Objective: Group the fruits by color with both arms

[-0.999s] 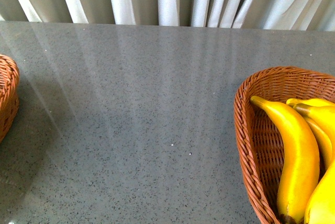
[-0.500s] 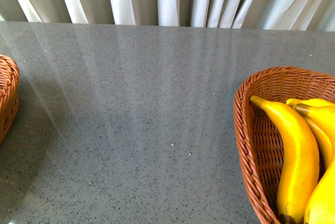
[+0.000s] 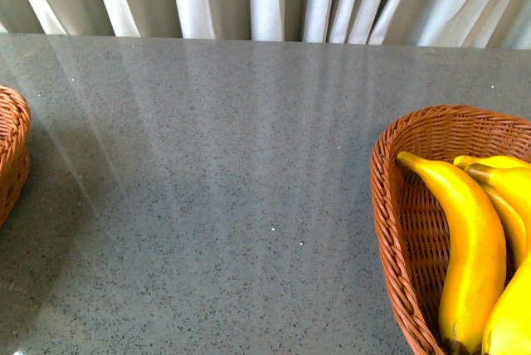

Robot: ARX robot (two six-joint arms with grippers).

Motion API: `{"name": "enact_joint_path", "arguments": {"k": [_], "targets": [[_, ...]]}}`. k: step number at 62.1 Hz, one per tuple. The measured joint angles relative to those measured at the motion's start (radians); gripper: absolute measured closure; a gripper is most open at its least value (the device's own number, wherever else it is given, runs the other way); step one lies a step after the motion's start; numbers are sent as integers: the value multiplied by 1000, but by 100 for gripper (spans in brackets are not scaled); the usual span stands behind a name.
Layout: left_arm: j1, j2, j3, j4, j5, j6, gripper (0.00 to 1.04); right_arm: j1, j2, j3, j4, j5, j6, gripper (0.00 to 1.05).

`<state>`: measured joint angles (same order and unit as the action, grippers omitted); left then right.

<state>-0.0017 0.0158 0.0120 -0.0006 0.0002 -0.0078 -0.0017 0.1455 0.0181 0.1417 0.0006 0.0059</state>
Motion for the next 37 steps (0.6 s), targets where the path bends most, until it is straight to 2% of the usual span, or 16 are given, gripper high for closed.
{"name": "enact_joint_path", "arguments": {"k": [5,21,23,31,37], "targets": [[0,0,0,0,0,0,9,0,-102,0,-127,1,0,103],[0,0,0,0,0,0,9,0,-138,0,-140,0,0,103],[0,0,0,0,0,0,9,0,-140,0,-140,0,-2,92],[0,0,0,0,0,0,9,0,-140,0,-140,0,-2,72],[0,0,0,0,0,0,9,0,-140,0,-140,0,-2,51]]}}
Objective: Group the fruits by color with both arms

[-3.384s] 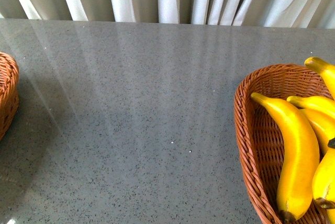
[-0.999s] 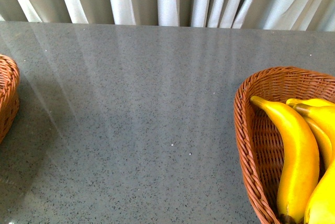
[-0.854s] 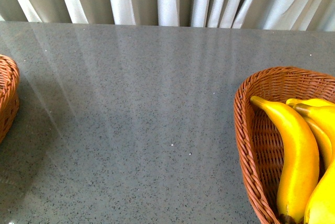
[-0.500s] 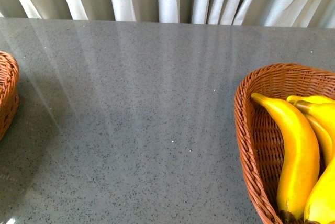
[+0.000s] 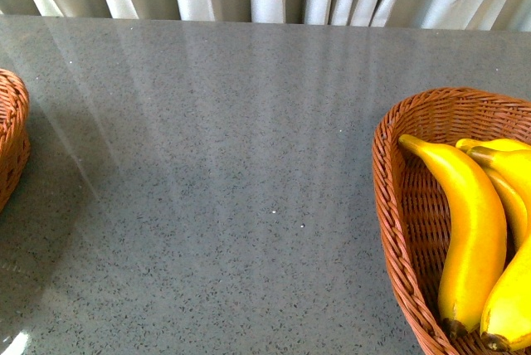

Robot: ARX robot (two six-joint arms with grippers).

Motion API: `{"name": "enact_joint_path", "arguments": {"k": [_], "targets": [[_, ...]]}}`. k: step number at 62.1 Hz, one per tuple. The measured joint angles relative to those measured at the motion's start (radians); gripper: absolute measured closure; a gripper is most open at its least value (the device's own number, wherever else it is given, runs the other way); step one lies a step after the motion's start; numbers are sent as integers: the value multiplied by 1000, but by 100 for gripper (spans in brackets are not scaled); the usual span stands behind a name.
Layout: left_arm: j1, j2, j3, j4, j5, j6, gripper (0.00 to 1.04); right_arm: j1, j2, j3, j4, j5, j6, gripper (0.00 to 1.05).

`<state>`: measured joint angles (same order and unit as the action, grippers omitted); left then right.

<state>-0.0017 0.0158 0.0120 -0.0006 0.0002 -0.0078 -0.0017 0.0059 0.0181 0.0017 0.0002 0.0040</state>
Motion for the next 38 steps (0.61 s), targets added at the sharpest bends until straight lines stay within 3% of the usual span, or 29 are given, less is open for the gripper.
{"name": "enact_joint_path", "arguments": {"k": [14,38], "targets": [[0,0,0,0,0,0,9,0,0,0,0,0,0,8],[0,0,0,0,0,0,9,0,0,0,0,0,0,9]]}}
